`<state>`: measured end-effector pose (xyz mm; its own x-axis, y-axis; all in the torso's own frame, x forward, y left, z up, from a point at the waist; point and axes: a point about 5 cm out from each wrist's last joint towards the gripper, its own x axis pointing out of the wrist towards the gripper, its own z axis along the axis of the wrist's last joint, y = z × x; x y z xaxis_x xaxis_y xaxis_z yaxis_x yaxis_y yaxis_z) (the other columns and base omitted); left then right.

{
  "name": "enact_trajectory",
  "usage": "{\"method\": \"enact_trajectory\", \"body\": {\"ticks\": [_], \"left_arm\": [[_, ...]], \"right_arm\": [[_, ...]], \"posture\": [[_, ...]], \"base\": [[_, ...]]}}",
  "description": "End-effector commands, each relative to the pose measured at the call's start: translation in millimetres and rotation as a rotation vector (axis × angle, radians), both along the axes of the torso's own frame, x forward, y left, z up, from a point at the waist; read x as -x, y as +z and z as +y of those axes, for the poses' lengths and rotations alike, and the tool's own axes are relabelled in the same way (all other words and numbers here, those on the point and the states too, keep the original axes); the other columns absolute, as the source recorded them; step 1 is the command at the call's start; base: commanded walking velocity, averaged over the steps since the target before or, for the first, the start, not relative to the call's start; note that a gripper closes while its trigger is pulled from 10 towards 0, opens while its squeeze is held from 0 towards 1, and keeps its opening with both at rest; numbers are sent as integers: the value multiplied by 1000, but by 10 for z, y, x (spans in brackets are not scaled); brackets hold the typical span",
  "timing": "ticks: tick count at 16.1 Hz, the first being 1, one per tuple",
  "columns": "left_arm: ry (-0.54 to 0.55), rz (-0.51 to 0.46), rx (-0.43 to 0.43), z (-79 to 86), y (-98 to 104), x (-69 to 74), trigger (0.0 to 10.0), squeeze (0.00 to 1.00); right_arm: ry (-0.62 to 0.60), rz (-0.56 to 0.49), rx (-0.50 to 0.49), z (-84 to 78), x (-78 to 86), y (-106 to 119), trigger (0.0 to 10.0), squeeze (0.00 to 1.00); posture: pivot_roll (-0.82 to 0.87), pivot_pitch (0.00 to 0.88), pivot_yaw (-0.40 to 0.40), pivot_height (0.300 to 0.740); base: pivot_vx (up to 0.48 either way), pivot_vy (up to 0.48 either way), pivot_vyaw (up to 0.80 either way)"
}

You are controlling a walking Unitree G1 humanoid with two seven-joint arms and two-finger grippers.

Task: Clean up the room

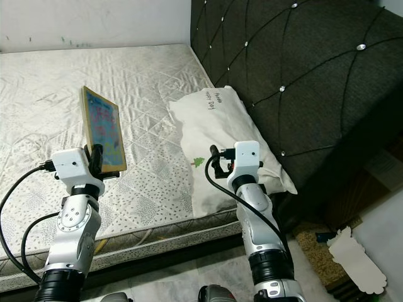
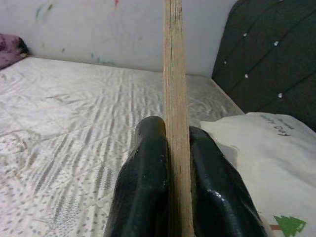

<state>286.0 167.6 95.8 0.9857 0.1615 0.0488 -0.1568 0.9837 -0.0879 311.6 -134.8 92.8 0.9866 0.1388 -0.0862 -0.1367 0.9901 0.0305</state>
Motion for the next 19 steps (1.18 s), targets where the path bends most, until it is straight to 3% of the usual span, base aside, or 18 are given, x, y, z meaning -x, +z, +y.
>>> {"method": "enact_trajectory", "body": {"ticks": [1,10,19], "left_arm": [[3,-29,-8,-22,76,-36,10000,0],[12,-25,-15,-16,66,-22,10000,0],[18,-20,-17,-13,57,-15,10000,0]], "right_arm": [[1,-12,10,-23,-1,35,10000,0],[15,-7,15,-10,11,24,10000,0],[23,-2,16,6,18,20,10000,0]], "posture": [[86,0,-44,740],[85,0,-47,740],[84,0,-47,656]], "base": [[0,0,0],[0,0,0],[0,0,0]]}}
